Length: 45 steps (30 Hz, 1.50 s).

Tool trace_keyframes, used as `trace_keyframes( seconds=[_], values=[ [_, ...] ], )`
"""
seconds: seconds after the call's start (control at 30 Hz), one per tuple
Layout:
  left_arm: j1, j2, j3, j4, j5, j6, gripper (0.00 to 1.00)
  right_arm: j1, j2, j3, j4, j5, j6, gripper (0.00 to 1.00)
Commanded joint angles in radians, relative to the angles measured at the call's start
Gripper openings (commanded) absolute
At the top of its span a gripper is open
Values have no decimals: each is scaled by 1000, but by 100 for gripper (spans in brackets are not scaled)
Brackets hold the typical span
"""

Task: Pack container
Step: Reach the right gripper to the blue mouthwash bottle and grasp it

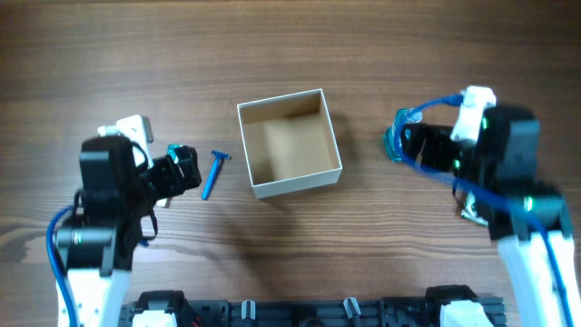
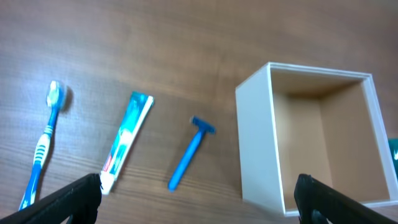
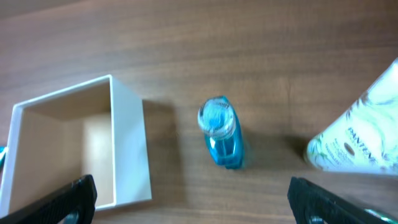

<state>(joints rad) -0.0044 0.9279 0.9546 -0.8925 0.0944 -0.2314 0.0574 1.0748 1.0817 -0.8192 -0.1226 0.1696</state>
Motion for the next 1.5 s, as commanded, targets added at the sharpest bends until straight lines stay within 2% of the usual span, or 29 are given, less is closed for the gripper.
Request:
trace_keyframes(
  seconds=[0.0,0.17,0.3,0.47,0.6,0.83,0.9,0.97,1.03,1.07,1.17,1.23,1.27,1.47],
  values=[
    [3,95,79,-48,123,-13,100,1,140,132,-56,13,-50,100],
    [3,140,79,-48,126,-13,100,1,267,135,-24,123,-102,100],
    [2,142,79,-48,126,-13,100,1,404,135,-19,130,-190,100],
    [2,142,79,-48,126,-13,100,2,537,135,0,111,-196,100],
    [2,142,79,-47,126,-13,100,2,563,135,19,96,-193,86],
    [2,142,79,-47,126,-13,100,2,563,135,41,96,-193,49],
    [2,142,79,-47,126,-13,100,2,563,135,48,95,-193,45],
    [2,142,79,-47,126,-13,100,2,563,135,49,95,-193,35],
    [2,142,79,-47,126,-13,100,2,563,135,49,95,-193,33],
    [2,142,79,-47,126,-13,100,2,562,136,50,94,-191,21],
    [2,142,79,-47,126,-13,100,2,556,136,56,55,-182,19],
    [2,142,79,-47,126,-13,100,5,520,145,46,16,-151,8],
    [2,142,79,-47,126,-13,100,12,490,156,40,17,-136,5],
    [2,142,79,-47,126,-12,100,148,299,342,-93,145,-60,4]
  ],
)
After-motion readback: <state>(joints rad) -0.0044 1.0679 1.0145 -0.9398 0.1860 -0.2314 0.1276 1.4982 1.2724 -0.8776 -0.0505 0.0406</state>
